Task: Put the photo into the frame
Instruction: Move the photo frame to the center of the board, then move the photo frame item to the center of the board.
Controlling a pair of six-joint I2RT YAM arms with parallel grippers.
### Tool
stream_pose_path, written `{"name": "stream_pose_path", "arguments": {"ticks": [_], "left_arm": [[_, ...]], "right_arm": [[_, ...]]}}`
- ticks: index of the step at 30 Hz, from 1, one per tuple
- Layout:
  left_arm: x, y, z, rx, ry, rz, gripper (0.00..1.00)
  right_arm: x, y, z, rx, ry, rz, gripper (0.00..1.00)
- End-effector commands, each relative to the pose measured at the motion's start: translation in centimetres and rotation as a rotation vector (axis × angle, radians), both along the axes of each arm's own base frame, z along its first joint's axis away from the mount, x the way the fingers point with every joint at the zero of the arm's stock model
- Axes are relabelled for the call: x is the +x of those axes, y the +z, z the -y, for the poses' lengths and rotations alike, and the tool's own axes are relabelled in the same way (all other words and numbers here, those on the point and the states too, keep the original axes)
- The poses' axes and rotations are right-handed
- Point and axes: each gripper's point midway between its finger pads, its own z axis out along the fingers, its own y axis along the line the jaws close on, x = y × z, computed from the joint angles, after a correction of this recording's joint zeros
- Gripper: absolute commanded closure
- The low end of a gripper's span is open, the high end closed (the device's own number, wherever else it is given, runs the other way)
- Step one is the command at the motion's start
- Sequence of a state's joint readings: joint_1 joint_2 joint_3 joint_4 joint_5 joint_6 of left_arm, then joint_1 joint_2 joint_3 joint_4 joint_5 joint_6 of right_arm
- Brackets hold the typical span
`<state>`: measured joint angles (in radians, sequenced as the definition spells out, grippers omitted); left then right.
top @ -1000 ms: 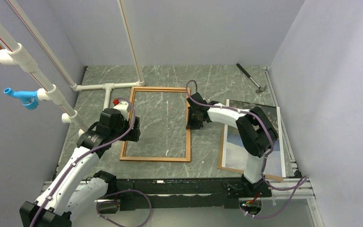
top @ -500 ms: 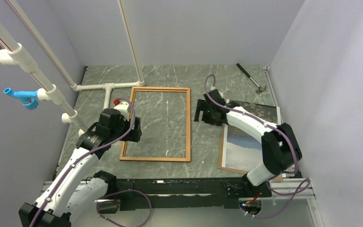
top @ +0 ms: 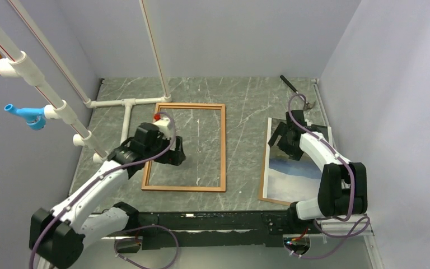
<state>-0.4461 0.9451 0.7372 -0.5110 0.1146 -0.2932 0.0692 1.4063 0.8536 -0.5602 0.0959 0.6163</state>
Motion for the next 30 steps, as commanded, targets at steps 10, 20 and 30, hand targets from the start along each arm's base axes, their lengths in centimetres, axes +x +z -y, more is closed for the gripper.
{"name": "stream_pose_path", "arguments": {"ticks": [10,20,30], "left_arm": [[1.8,2.2,17.8,-0.05,-0.24,-0.026,0.01],[0.4,1.0,28.6,-0.078,-0.357,-0.107,0.01],[-0.5,-1.7,33.8,-0.192,-0.406,-0.228,0.01]], "right_arm": [[-3.6,-1.6,7.8,-0.035,-0.292,-0.102,0.06],[-4.6,1.0,13.3,-0.134,-0.498,-0.015,0.06],[-6.7,2.6,16.8,-0.282,-0.627,0.081,0.06]]}}
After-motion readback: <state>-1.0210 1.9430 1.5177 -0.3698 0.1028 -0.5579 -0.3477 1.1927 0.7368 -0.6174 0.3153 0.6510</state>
